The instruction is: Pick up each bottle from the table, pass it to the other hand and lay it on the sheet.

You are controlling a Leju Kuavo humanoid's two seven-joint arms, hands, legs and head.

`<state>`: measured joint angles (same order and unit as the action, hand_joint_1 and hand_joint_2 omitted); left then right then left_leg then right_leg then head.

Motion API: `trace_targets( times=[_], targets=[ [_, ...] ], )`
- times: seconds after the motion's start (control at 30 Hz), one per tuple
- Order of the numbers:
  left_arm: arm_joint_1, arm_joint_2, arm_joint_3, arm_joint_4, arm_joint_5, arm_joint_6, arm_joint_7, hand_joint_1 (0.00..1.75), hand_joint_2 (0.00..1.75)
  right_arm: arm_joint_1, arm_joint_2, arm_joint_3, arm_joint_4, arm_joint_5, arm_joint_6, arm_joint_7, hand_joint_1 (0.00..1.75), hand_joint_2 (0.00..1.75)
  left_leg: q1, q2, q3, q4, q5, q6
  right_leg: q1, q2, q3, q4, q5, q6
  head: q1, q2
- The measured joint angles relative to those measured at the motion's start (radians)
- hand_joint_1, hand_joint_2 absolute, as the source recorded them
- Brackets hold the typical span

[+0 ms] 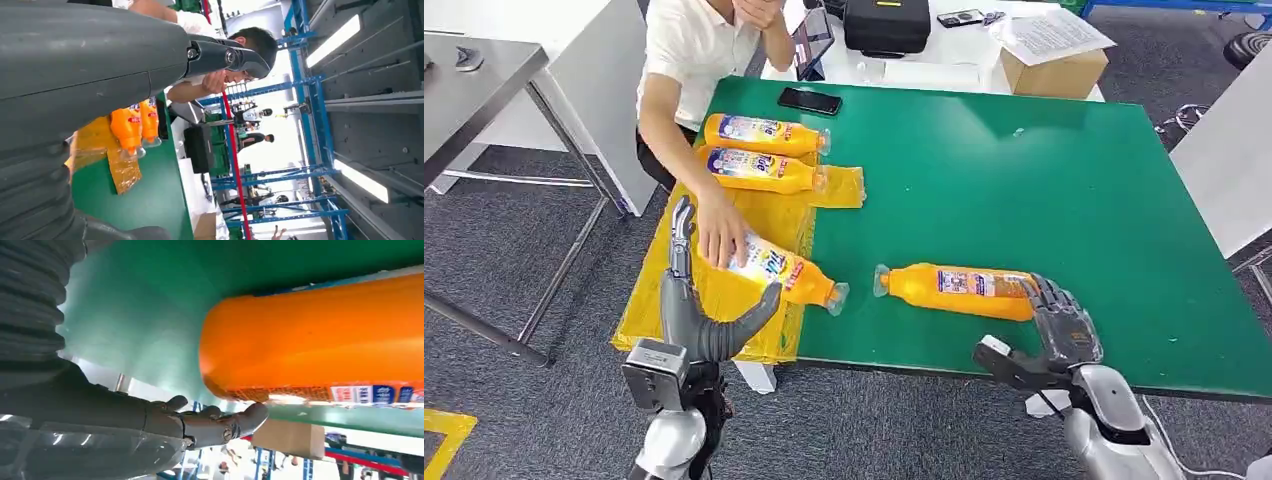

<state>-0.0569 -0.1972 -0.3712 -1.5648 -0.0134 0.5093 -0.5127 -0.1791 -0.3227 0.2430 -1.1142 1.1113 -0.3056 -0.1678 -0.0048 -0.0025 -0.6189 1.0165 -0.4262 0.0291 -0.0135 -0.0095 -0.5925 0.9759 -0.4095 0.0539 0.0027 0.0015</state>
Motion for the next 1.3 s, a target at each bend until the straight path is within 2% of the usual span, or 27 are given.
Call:
trace_targets(
  times=[0.33, 0.8, 0.9, 1.0, 1.3],
  targets=[
    [-0.006, 0.0, -0.015, -0.005, -0.001, 0.014, -0.005, 0.0, 1.75, -0.112, -0.005, 0.115, 0.026, 0.029, 0.012, 0.014, 0.0, 1.75, 0.0, 0.0, 0.0, 0.0, 0.0, 0.0, 0.0, 0.0, 0.0, 0.0, 0.0, 0.0, 0.0, 0.0],
    [-0.051, 0.0, -0.035, 0.009, 0.014, -0.002, 0.016, 0.0, 1.75, -0.252, 0.015, 0.203, 0.162, -0.055, 0.078, -0.023, 0.0, 1.75, 0.0, 0.0, 0.0, 0.0, 0.0, 0.0, 0.0, 0.0, 0.0, 0.0, 0.0, 0.0, 0.0, 0.0],
    [-0.055, 0.0, -0.037, 0.013, 0.013, 0.0, 0.017, 0.0, 1.75, -0.278, 0.024, 0.224, 0.185, -0.089, 0.149, 0.001, 0.0, 1.75, 0.0, 0.0, 0.0, 0.0, 0.0, 0.0, 0.0, 0.0, 0.0, 0.0, 0.0, 0.0, 0.0, 0.0],
    [-0.056, 0.0, -0.039, 0.02, 0.014, -0.005, 0.027, 0.0, 1.75, -0.31, 0.025, 0.236, 0.233, -0.162, 0.268, 0.029, 0.0, 1.75, 0.0, -0.001, 0.0, 0.0, 0.001, 0.001, 0.0, -0.001, 0.0, 0.0, 0.0, 0.0, 0.0, 0.0],
    [-0.078, 0.0, -0.057, 0.057, 0.035, -0.029, 0.045, 0.0, 1.75, -0.363, 0.008, 0.241, 0.331, -0.31, 0.369, -0.024, 0.0, 1.75, 0.0, -0.001, 0.001, 0.0, 0.001, 0.001, 0.0, 0.0, 0.001, 0.0, 0.0, 0.0, 0.0, 0.0]
  ],
)
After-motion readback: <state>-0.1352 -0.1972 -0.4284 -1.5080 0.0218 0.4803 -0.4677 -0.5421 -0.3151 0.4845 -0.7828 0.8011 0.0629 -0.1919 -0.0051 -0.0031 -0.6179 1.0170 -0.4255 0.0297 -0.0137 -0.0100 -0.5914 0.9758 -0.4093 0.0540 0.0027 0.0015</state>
